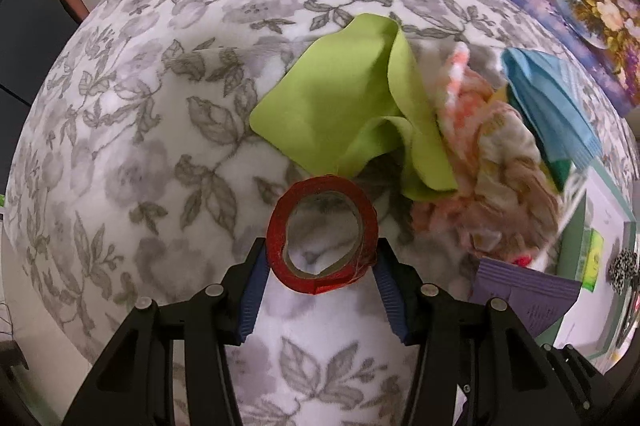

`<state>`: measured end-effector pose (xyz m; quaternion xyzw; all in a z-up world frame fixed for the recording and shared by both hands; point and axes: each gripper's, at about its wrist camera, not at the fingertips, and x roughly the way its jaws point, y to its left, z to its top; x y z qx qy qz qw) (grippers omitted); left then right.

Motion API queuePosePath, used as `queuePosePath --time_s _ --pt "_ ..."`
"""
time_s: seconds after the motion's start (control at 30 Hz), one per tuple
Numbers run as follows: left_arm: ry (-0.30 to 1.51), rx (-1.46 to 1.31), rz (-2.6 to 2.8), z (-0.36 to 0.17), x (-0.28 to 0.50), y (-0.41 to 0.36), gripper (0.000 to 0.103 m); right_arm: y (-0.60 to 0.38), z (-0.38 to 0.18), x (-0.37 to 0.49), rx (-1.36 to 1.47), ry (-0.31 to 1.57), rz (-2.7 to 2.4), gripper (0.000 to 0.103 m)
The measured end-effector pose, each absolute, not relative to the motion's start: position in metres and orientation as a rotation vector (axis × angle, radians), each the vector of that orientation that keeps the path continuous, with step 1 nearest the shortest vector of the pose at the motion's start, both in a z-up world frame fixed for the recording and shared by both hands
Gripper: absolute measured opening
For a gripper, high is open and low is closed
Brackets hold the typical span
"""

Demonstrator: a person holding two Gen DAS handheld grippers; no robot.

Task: Organize soft objects
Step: 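Grasp the red tape roll with the left gripper while the right grasps the purple wipes pack, then carry the tape roll and wipes pack into the tray and release them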

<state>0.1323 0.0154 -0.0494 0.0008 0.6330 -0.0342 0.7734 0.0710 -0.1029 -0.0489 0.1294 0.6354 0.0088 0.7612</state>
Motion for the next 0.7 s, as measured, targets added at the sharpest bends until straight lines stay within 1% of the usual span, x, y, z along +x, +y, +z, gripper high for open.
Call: queuePosePath --time_s 0.4,0.7 --pt "1.278 -0.003 -0.069 -0.002 0.081 0.029 0.054 -0.128 -0.013 0.030 0.344 1.319 0.016 0.047" --pt "1.195 0.044 -0.116 0.021 0.078 -0.011 0.054 -0.171 0.004 0.014 0.418 1.273 -0.048 0.047"
